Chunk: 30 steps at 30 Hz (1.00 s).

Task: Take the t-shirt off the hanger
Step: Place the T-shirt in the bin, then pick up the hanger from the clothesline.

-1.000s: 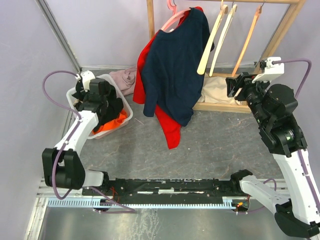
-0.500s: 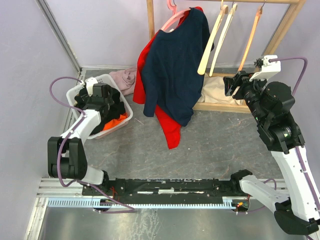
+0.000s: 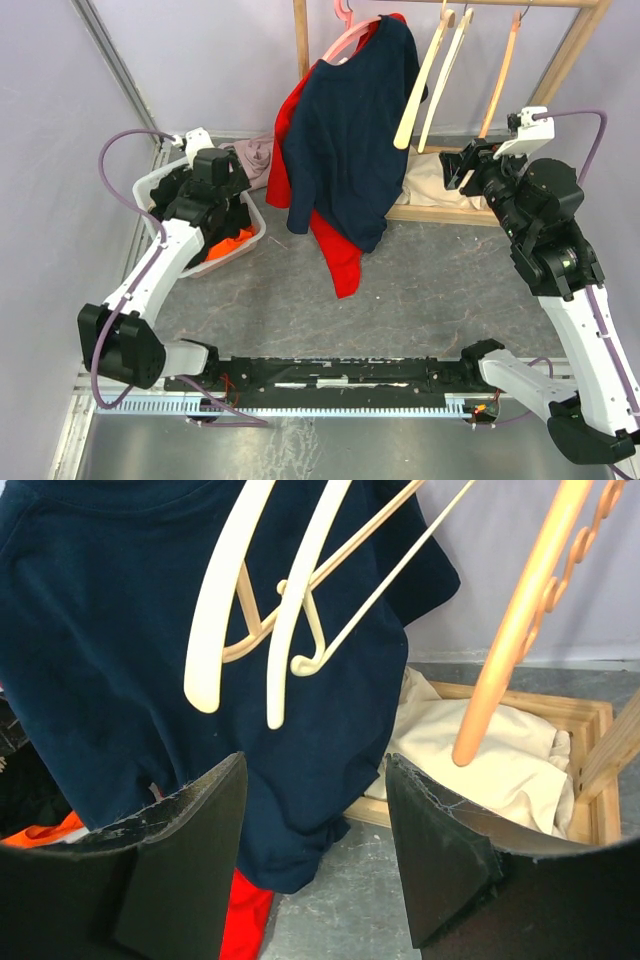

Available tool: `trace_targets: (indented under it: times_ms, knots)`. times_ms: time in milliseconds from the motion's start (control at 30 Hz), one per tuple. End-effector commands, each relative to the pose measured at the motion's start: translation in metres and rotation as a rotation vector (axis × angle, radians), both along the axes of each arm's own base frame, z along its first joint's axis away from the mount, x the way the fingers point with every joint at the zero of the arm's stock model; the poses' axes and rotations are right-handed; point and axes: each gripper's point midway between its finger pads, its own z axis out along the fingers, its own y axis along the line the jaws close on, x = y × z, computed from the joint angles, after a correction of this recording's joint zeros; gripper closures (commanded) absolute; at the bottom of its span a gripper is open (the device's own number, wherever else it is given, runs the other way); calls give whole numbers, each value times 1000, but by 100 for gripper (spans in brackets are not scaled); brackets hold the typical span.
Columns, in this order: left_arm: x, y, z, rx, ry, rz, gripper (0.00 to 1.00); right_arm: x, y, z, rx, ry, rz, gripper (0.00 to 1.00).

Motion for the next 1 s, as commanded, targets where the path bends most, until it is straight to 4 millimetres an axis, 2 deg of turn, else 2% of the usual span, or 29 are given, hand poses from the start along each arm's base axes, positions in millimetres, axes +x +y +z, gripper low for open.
trace_targets:
  times_ms: [0,133,233,433,633,967]
  knots:
    - [-10,-3,28,38,-19,-7,1,-2,4,16,32,-54,24,35]
    - [-18,-9,54,36,-83,-17,1,-1,7,18,34,-57,37,35]
    - [-24,-24,77,26,-143,-67,1,1,11,23,47,-65,56,35]
    - [-38,-61,117,-9,-258,-195,1,1,27,49,96,-117,134,36]
    - [-55,-100,155,-84,-391,-373,1,-7,27,80,132,-205,150,36]
    - [-75,-142,191,-142,-519,-557,0,-6,53,123,193,-290,285,40]
